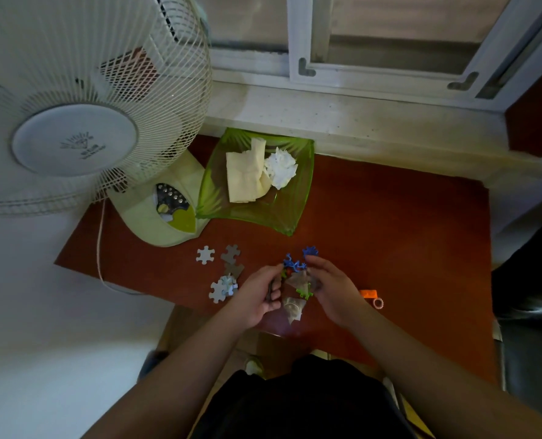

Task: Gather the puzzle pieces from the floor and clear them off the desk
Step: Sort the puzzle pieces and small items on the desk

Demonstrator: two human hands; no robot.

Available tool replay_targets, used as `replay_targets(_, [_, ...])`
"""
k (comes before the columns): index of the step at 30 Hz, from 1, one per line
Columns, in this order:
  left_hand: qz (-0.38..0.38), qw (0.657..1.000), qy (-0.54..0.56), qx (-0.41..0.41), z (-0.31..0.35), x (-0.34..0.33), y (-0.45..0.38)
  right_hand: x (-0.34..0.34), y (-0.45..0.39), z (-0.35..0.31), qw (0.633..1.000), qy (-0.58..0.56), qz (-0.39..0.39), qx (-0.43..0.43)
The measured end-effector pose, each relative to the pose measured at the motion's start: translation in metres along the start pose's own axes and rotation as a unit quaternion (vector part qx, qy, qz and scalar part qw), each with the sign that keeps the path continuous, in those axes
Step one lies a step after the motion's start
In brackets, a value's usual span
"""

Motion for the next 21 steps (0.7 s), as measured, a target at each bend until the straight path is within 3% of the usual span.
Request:
replay_targets(4, [-0.029,0.997,0.073,0.018,-0.015,-0.015,0.002,-0.017,0.014,-0.014,0.976,0.212,0.004,0.055])
replay_targets(7, [-0.061,0.985,0.163,-0.009,-0.017,-0.025,0.004,-0.036,0.028,-0.028,0.927,0.347,-0.021,0.142])
replay_targets(10, [-0.103,0.967,0.235,-0.010,-0.015,-0.035,0.009,-0.052,0.041,-0.037,0.891,0.394,-0.037,0.223])
replay_targets(15, [-0.129,0.945,0.300,-0.027,-0.007,-0.038,0.013,-0.054,0.047,-0.040,0.841,0.464,-0.027,0.275])
replay_targets(17, [-0.123,0.937,0.327,-0.029,-0.006,-0.034,0.015,-0.046,0.047,-0.043,0.857,0.429,0.003,0.286])
replay_targets(21, [-0.067,0.936,0.343,-0.040,-0.007,-0.008,0.011,-0.025,0.036,-0.044,0.923,0.310,0.068,0.218])
Point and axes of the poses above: each hand's wrist, its own y-axis away from the middle knuckle, its own x-axis out of the back of the hand, z = x × y, the point moved 8 cm from there along -y, towards the middle knuckle, and after that the axes turned 5 degrees about -x, right-handed, at the moved point
